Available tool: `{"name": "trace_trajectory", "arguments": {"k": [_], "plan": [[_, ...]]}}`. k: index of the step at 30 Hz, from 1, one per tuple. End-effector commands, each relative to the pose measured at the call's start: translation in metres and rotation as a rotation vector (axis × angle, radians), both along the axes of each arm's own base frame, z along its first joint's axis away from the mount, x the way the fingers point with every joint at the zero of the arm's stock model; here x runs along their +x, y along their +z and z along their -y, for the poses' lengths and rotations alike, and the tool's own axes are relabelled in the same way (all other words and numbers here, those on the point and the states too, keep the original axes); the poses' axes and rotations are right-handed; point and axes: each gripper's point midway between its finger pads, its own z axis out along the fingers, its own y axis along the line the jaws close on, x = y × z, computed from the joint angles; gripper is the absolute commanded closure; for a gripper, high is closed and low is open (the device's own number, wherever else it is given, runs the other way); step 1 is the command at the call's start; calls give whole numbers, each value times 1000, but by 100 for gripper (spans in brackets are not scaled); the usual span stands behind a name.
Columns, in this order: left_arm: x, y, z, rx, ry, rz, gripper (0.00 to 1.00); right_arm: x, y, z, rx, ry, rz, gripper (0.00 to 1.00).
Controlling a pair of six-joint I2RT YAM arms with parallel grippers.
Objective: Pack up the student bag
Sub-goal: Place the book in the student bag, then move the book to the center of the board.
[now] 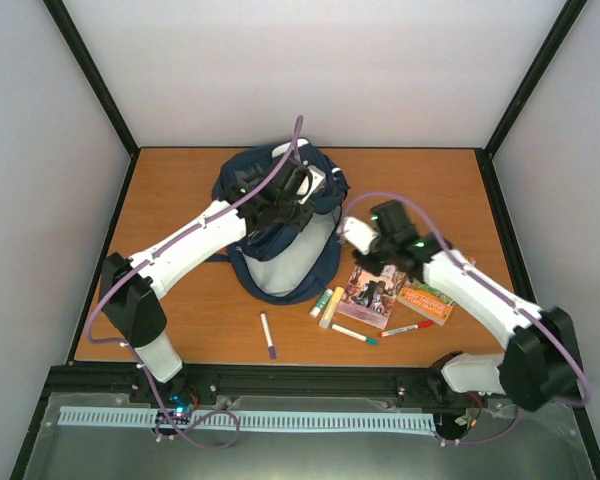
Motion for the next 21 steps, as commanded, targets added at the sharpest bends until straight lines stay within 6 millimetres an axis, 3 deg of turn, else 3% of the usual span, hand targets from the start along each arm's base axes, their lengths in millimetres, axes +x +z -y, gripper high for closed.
{"name": "trace_trajectory", "arguments": {"k": [1, 8, 11, 12, 13, 14, 15, 17, 18, 21], "plan": [[-2, -24, -5, -16, 50, -59, 99, -12, 24, 38, 158, -148, -81, 68], [-14, -78, -12, 36, 82, -178, 99, -14, 35, 87, 256, -343, 7, 56], [-16, -99, -14, 41, 124, -229, 94, -17, 27, 90, 303, -331, -19, 45], [-20, -106, -11, 29, 120, -258, 87, -17, 26, 87, 311, -314, -28, 41], [-22, -110, -8, 16, 117, -278, 77, -15, 26, 86, 310, -312, -33, 30], [-23, -111, -6, 0, 121, -289, 63, -13, 26, 86, 310, -319, -39, 5], [-24, -112, -5, -17, 129, -297, 50, -12, 23, 86, 306, -328, -58, 1], [-28, -104, 0, -67, 126, -300, 7, -11, 15, 83, 300, -328, -110, 0], [-30, -97, 1, -96, 132, -295, 1, -12, 11, 81, 298, -326, -139, 0], [-38, -67, 3, -179, 136, -275, 0, -10, 1, 81, 260, -354, -187, 0]]}}
